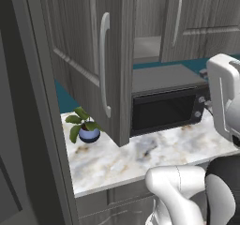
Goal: Open the cabinet and move the ladle to the pot. Then close the cabinet.
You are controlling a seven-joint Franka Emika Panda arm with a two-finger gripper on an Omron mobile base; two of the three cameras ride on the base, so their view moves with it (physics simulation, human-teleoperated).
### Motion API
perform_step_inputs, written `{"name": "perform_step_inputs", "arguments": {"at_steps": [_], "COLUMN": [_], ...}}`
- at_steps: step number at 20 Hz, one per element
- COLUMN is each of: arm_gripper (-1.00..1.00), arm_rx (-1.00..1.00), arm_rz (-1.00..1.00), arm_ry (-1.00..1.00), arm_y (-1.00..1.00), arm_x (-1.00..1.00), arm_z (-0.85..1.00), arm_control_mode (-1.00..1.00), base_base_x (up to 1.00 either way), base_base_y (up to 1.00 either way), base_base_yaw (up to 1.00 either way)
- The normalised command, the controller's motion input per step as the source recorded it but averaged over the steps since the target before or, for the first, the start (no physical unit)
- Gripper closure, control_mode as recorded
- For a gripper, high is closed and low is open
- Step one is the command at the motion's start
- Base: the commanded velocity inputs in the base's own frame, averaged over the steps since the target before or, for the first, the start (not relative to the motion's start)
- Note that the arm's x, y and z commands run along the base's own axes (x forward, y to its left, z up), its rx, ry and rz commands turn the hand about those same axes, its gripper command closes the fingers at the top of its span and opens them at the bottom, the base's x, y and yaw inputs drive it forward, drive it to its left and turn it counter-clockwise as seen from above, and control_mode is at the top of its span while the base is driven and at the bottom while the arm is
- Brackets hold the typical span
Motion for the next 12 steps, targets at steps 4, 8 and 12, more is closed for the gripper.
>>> {"name": "perform_step_inputs", "arguments": {"at_steps": [4,8,12], "arm_gripper": [-1.0,-1.0,-1.0], "arm_rx": [0.0,0.0,0.0], "arm_rz": [0.0,0.0,0.0], "arm_ry": [0.0,0.0,0.0], "arm_y": [0.39,0.38,0.33], "arm_x": [-0.31,-0.3,-0.28], "arm_z": [0.0,-0.03,-0.11], "arm_control_mode": [-1.0,-1.0,-1.0], "base_base_x": [0.0,0.0,0.0], "base_base_y": [0.0,0.0,0.0], "base_base_yaw": [0.0,0.0,0.0]}}
